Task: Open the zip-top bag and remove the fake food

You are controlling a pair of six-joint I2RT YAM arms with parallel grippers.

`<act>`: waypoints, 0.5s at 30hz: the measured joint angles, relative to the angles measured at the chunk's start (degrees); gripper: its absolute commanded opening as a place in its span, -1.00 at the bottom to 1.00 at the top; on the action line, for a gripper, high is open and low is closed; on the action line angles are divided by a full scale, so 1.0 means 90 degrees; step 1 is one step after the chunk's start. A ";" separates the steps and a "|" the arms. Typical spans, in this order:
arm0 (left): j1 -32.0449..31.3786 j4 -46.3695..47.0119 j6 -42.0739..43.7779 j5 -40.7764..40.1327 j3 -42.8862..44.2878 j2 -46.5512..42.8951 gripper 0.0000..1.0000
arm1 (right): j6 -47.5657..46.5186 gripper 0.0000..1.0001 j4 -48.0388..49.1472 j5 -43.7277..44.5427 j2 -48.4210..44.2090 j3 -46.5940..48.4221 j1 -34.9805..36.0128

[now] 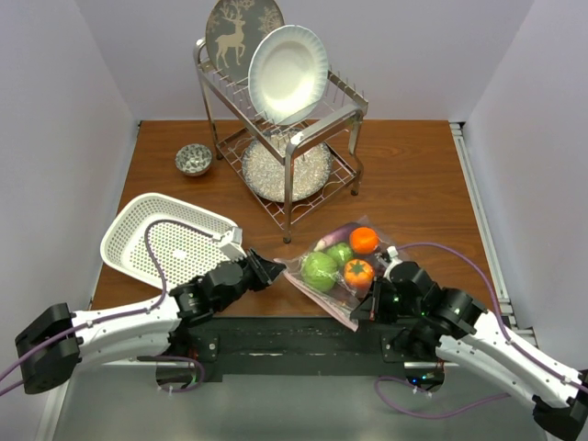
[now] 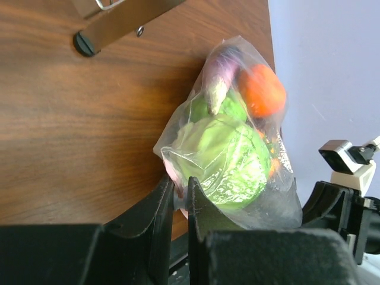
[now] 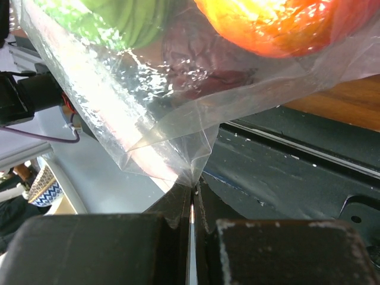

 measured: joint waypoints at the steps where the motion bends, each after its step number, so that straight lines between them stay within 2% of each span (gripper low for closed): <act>1: 0.0002 -0.0100 0.0090 -0.0032 0.0068 -0.0036 -1.00 | -0.0024 -1.00 -0.0012 0.0005 0.0012 0.0024 0.0000; 3: 0.0002 -0.0243 0.0223 -0.0070 0.0168 -0.0058 -1.00 | -0.0075 -0.75 -0.0053 0.0036 0.0010 0.0080 0.0000; 4: 0.0002 -0.0321 0.0279 -0.0075 0.0219 -0.0051 -1.00 | -0.0095 -0.42 -0.0068 0.0049 0.0010 0.0112 0.0000; 8: 0.0039 -0.0631 0.0590 -0.0097 0.0488 0.0083 -1.00 | -0.0376 -0.02 -0.0170 0.0175 0.0129 0.0355 0.0000; 12: 0.0051 -0.0937 0.0867 -0.0073 0.0823 0.0238 -1.00 | -0.0908 0.01 -0.0146 0.0325 0.0867 0.1083 0.0000; 15: 0.0051 -0.1166 0.1020 -0.0019 0.1117 0.0323 -1.00 | -0.1345 -0.05 0.0090 0.0364 0.1382 0.1659 0.0007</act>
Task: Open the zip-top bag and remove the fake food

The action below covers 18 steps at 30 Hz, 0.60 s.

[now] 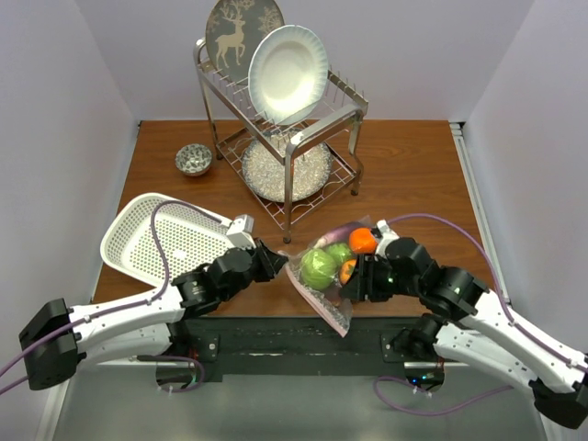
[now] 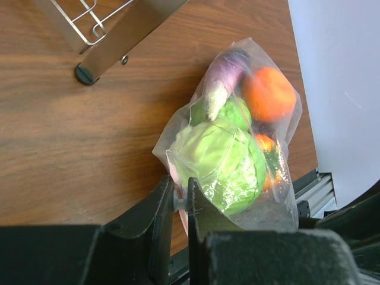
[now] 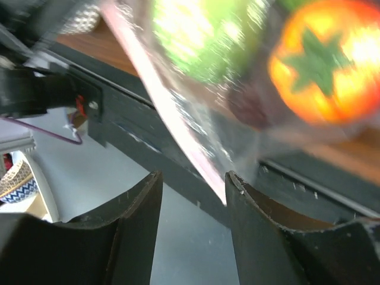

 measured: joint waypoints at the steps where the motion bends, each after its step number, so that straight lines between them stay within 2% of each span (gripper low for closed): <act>1: 0.0000 -0.0056 0.0066 0.0022 0.0095 0.0032 -1.00 | -0.0158 -0.06 0.0085 0.0041 0.0192 0.0182 0.0024; 4: 0.0002 -0.0214 0.0146 0.0087 0.0335 0.0134 -1.00 | -0.0568 -0.08 0.0306 0.0340 0.0823 0.0636 0.0328; 10: 0.0010 -0.0505 0.0296 0.0141 0.0583 0.0267 -1.00 | -0.1105 0.04 0.0243 0.1953 0.2710 0.1617 0.2378; 13: 0.0022 -0.0602 0.0333 0.0158 0.0653 0.0316 -1.00 | -0.1171 0.10 0.0046 0.2778 0.3538 0.1974 0.3150; 15: 0.0024 -0.0656 0.0350 0.0177 0.0692 0.0338 -1.00 | -0.1180 0.11 -0.0136 0.3242 0.3985 0.2144 0.3468; 18: 0.0024 -0.0690 0.0381 0.0211 0.0716 0.0338 -1.00 | -0.1180 -0.01 -0.0262 0.3713 0.4352 0.2208 0.3619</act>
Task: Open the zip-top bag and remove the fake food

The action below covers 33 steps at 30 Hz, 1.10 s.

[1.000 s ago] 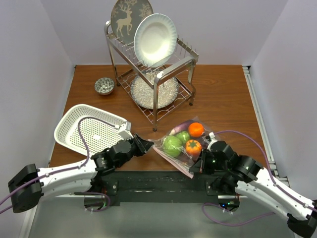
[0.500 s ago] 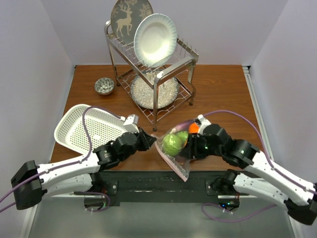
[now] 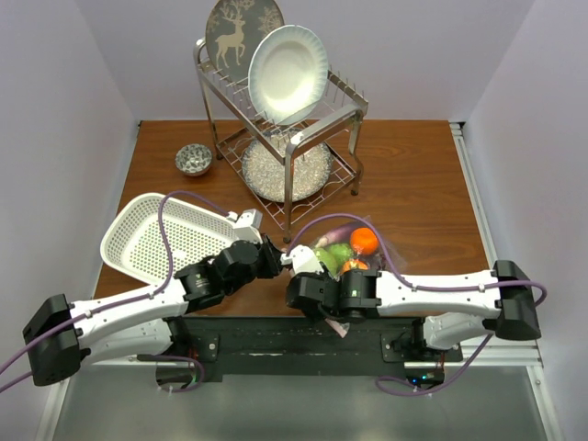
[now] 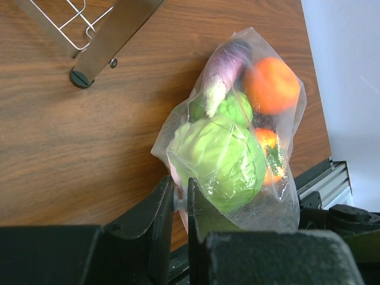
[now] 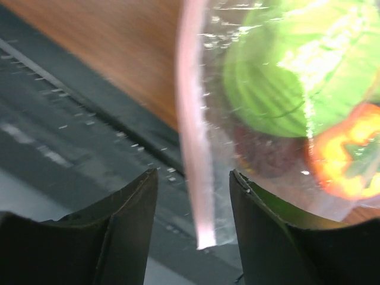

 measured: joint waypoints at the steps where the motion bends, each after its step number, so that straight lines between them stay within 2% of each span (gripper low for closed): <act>1: 0.0000 -0.0007 0.0012 0.0002 0.0002 -0.0002 -1.00 | -0.0002 -0.07 -0.0041 0.0124 0.0051 0.0000 0.0005; 5: 0.0000 -0.0134 0.0017 0.0010 0.0022 -0.0029 -1.00 | 0.0002 -0.23 -0.0177 0.0527 0.0151 0.0017 0.0002; 8: 0.0000 -0.0187 0.0017 0.0022 0.0022 -0.0075 -1.00 | -0.0002 -0.24 -0.0199 0.0704 0.0260 0.0044 0.0002; 12: 0.0000 -0.0270 0.0017 0.0027 0.0022 -0.0136 -1.00 | -0.0002 -0.08 -0.0172 0.0748 0.0491 0.0046 0.0002; 16: 0.0000 -0.0299 0.0017 0.0027 0.0022 -0.0180 -1.00 | -0.0032 -0.11 -0.0153 0.0736 0.0580 0.0049 0.0044; 18: 0.0000 -0.0299 0.0017 0.0027 0.0022 -0.0192 -1.00 | -0.0029 -0.24 -0.0141 0.0736 0.0580 0.0051 0.0070; 21: 0.0000 -0.0301 0.0017 0.0027 0.0022 -0.0199 -1.00 | -0.0017 -0.58 -0.0138 0.0750 0.0597 0.0051 0.0078; 22: 0.0000 -0.0301 0.0017 0.0029 0.0022 -0.0199 -1.00 | 0.0012 -0.79 -0.0138 0.0755 0.0624 0.0051 0.0078; 25: 0.0000 -0.0301 0.0017 0.0049 0.0022 -0.0209 -1.00 | 0.0100 -1.00 -0.0143 0.0797 0.0721 0.0051 0.0078; 28: 0.0000 -0.0296 0.0017 0.0075 0.0019 -0.0238 -0.87 | 0.0226 -1.00 -0.0189 0.0967 0.0697 0.0051 0.0078; 30: 0.0000 -0.0287 0.0017 0.0102 -0.0012 -0.0272 -0.70 | 0.0277 -1.00 -0.0211 0.1095 0.0593 0.0051 0.0080; 31: 0.0000 -0.0287 0.0019 0.0126 -0.0066 -0.0313 -0.60 | 0.0287 -1.00 -0.0206 0.1120 0.0508 0.0056 0.0080; 32: 0.0000 -0.0308 0.0022 0.0146 -0.0119 -0.0359 -0.33 | 0.0287 -1.00 -0.0206 0.1144 0.0432 0.0070 0.0080; 33: 0.0007 -0.0318 0.0036 0.0168 -0.0172 -0.0406 -0.23 | 0.0287 -1.00 -0.0199 0.1158 0.0340 0.0107 0.0078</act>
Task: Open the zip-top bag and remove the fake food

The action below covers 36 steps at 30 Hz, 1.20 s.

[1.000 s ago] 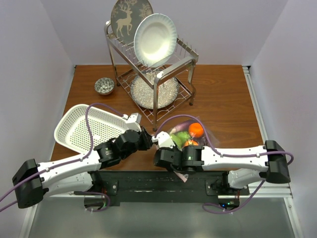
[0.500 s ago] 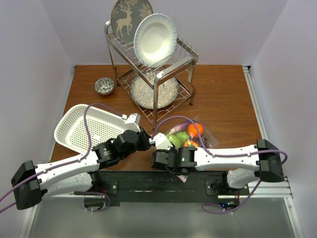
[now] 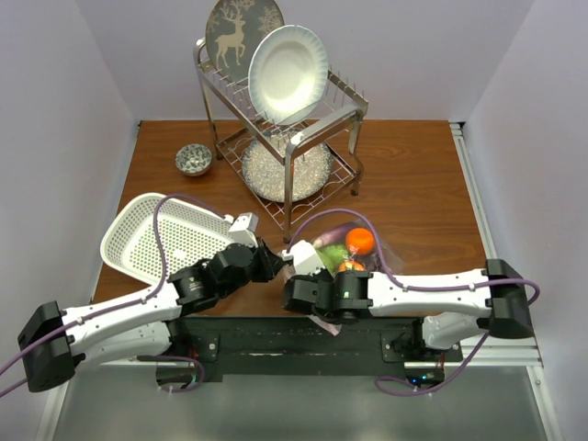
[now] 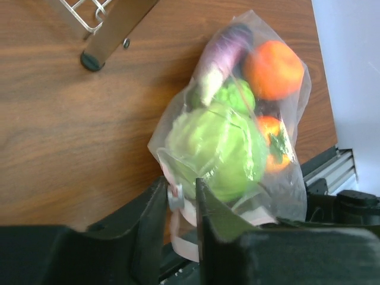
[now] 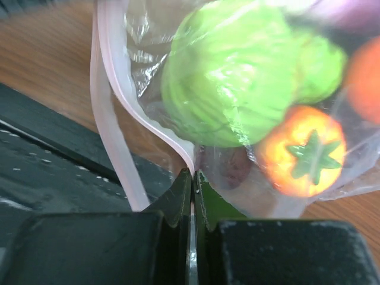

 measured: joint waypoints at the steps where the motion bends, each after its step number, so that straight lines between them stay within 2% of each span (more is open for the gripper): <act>1: 0.0002 -0.0061 0.0041 0.0029 -0.0058 -0.0068 -0.15 | 0.0000 -1.00 0.0010 0.0029 -0.0058 0.0049 0.0002; 2: 0.0005 -0.0124 0.0078 0.0063 -0.0114 -0.0160 -0.05 | -0.0002 -1.00 0.0041 0.0078 -0.0117 0.0129 0.0002; 6: 0.0002 -0.0517 0.0219 0.0185 -0.0177 -0.0658 -0.02 | -0.0010 -1.00 0.0272 0.0165 -0.0095 0.0488 -0.0051; 11: 0.0002 -0.0954 0.0299 0.0294 -0.0214 -0.1549 -0.23 | -0.0100 -1.00 0.0561 0.0068 -0.0022 0.0549 -0.0393; 16: -0.0078 -0.0930 0.0287 0.0454 -0.0549 -0.2013 -0.30 | -0.0216 -1.00 0.0833 -0.0109 0.0022 0.0639 -0.0775; 19: -0.0323 -0.0704 0.0185 0.0525 -0.0789 -0.1700 -0.28 | -0.0272 -1.00 0.0923 -0.0168 0.0143 0.0804 -0.0874; 22: -0.0563 -0.0284 0.0092 0.0525 -0.0969 -0.1132 -0.17 | -0.0287 -1.00 0.1044 -0.0255 0.0238 0.0884 -0.0901; 31: -0.0624 0.1819 -0.0165 0.0041 -0.1241 0.0427 0.14 | -0.0153 -1.00 0.1178 -0.0415 0.0248 0.0784 -0.0901; 32: -0.0624 0.2069 -0.0194 -0.0061 -0.1277 0.0559 0.18 | -0.0119 -0.95 0.1178 -0.0415 0.0236 0.0743 -0.0901; 33: -0.0624 0.2254 -0.0199 -0.0143 -0.1311 0.0665 0.21 | -0.0085 -0.66 0.1168 -0.0415 0.0211 0.0692 -0.0901; 36: -0.0624 0.2623 -0.0204 -0.0352 -0.1394 0.0855 0.35 | 0.0032 -0.07 0.1158 -0.0432 0.0051 0.0532 -0.0899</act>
